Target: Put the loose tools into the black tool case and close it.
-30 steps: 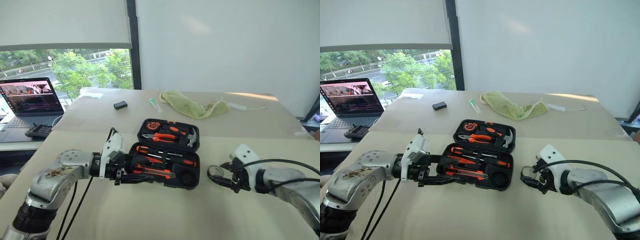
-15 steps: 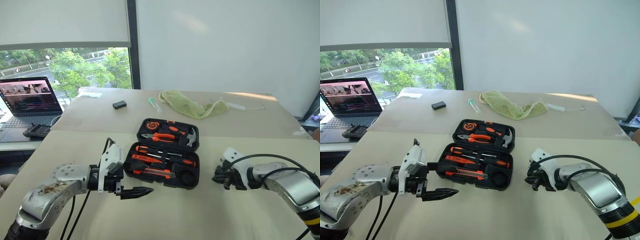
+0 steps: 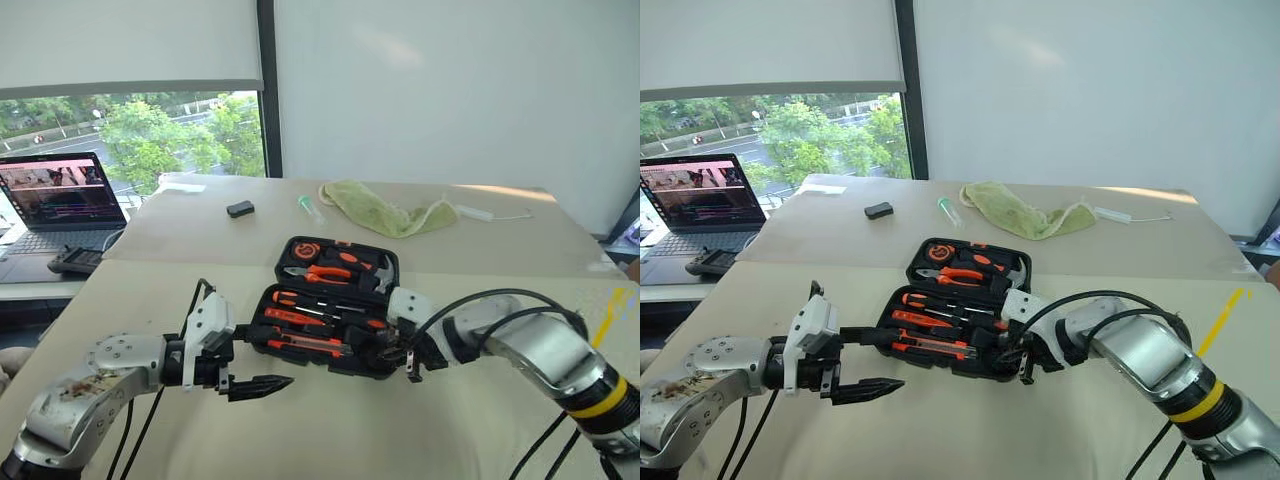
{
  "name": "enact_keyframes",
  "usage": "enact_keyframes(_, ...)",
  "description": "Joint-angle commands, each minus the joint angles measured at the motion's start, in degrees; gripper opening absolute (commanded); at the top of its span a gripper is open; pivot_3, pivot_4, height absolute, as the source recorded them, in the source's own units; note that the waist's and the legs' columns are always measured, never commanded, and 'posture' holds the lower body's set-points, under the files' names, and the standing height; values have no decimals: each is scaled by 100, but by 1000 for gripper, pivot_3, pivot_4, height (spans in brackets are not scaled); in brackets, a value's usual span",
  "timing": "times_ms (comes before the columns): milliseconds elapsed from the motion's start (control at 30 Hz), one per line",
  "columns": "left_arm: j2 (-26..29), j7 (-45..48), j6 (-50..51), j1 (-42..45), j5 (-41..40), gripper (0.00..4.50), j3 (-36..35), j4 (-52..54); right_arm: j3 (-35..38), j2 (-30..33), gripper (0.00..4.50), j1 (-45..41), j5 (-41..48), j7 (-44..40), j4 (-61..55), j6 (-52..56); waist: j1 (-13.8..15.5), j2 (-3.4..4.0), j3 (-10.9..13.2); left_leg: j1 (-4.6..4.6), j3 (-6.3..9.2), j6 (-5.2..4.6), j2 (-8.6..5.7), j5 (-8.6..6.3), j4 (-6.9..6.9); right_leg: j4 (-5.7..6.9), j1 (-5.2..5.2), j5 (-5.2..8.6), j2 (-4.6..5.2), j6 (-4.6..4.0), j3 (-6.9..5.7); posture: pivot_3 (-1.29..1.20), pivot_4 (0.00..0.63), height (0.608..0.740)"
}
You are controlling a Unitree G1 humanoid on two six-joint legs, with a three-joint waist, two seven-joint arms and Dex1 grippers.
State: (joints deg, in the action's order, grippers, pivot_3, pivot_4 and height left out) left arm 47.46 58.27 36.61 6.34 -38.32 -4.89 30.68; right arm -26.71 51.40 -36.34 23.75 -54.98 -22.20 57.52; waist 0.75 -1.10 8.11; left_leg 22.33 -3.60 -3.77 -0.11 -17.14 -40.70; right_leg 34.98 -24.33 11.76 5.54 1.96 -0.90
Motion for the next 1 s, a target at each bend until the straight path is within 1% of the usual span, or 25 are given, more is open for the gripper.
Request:
enact_keyframes(33, 53, -176, 69, -1, -107, 4213, -136, 337, -175, -37, 26, -100, -138, -207, 102, 3, -1, 0, 0, 1, 0, -1, 0, 0, 0, 0, 0, 0, 1, 0, 1, 0, 150, 740)
enact_keyframes(200, 18, -395, 201, -83, -187, 4213, -165, 528, -391, -138, 26, -271, -260, -449, 167, -25, -2, 0, 0, 0, 0, -2, 0, -2, 0, 1, 0, 0, 4, 0, 0, 0, 150, 740)
enact_keyframes(233, 17, -423, 214, -79, -199, 4213, -162, 540, -435, -148, 810, -284, -302, -482, 183, -43, -3, 0, 0, 0, 0, -2, 0, -2, 0, 2, 0, 0, 4, 0, 1, 0, 150, 740)
enact_keyframes(267, 11, -463, 236, -75, -218, 4213, -162, 556, -476, -148, 965, -288, -349, -523, 203, -79, -4, 0, 0, -1, 1, -3, 0, -2, 0, 2, 0, 0, 4, 0, 0, 0, 150, 740)
enact_keyframes(367, 11, -542, 284, -76, -269, 4213, -161, 588, -450, -189, 1970, -308, -366, -579, 220, -63, -3, 0, 0, -2, 2, -2, 1, -2, 1, 4, -1, 0, 3, 0, -2, 0, 150, 740)
enact_keyframes(467, 5, -621, 329, -60, -319, 4213, -150, 591, -202, -235, 1970, -432, -201, -624, 152, 144, -9, 0, 0, -1, 2, 6, 2, 1, 3, 3, -3, 1, 1, -2, -2, 0, 150, 740)
enact_keyframes(533, -12, -676, 346, -40, -333, 4213, -135, 578, 49, -258, 1970, -458, 0, -664, 34, 315, -13, 0, 0, 0, 1, 14, 2, 5, 3, 2, -5, 1, 1, -2, -1, 0, 150, 740)
enact_keyframes(600, -201, -960, 554, 89, -543, 4213, -207, 431, 639, -368, 1970, -399, 452, -639, -172, 520, -11, 1, 1, 2, 1, 15, 2, 5, 3, 2, -6, 1, 2, -2, 0, 0, 150, 740)
enact_keyframes(633, -297, -1131, 640, 159, -558, 4213, -215, 338, 1014, -466, 1970, -280, 578, -474, -259, 489, -10, 1, 1, 2, 1, 9, 3, 2, 3, 3, -7, 1, 3, -2, 1, 0, 150, 740)
enact_keyframes(700, -418, -1366, 768, 249, -565, 4213, -225, 231, 1506, -620, 1970, -84, 718, -204, -376, 470, -2, 0, 1, 2, 7, -2, 3, -5, 3, 4, -3, 1, 8, -2, -1, 0, 150, 740)
enact_keyframes(767, -694, -2003, 1062, 556, -449, 4213, -206, -34, 2081, -856, 1970, 161, 834, 237, -425, 644, 26, 0, 1, 1, 11, -3, 2, -6, 3, 6, -1, -1, 10, 0, -2, 0, 150, 740)
enact_keyframes(800, -900, -2359, 1262, 815, -420, 4213, -168, -214, 2494, -1081, 1970, 241, 846, 626, -328, 805, 31, -1, 1, -1, 15, -3, 1, -6, 1, 7, 5, -2, 12, 1, -4, 0, 150, 740)
enact_keyframes(833, -1032, -2583, 1399, 990, -408, 4213, -145, -333, 2761, -1244, 1970, 283, 853, 908, -263, 922, 31, -2, 2, 0, 15, -2, -1, -5, 0, 9, 3, -6, 12, 3, -2, 0, 150, 740)
enact_keyframes(900, -1667, -3500, 1847, 1735, -247, 4213, -80, -919, 3185, -1421, 2479, 483, 677, 1437, -179, 893, 47, -2, 2, -1, 15, 2, -2, -2, -1, 11, 2, -14, 11, 2, 1, 0, 150, 740)
enact_keyframes(933, -1892, -3852, 1853, 2065, -15, 4213, -21, -1205, 3231, -1468, 2598, 507, 569, 1627, -119, 886, 86, -4, 3, -1, 16, 4, -3, 0, -2, 10, 5, -18, 12, 2, -1, 0, 150, 740)
enact_keyframes(967, -2047, -4086, 1874, 2294, 159, 4213, 8, -1395, 3254, -1512, 2875, 516, 520, 1786, -81, 896, 74, -8, 5, 2, 19, 1, -9, 8, -4, 11, 5, -23, 10, 6, -4, 0, 150, 740)
enact_keyframes(1000, -2195, -4342, 1975, 2605, 347, 4213, 55, -1745, 3214, -1581, 3275, 462, 366, 2044, 44, 860, 68, -8, 5, 2, 15, 11, -10, 14, -3, 11, 5, -30, 2, 5, 0, 0, 150, 740)
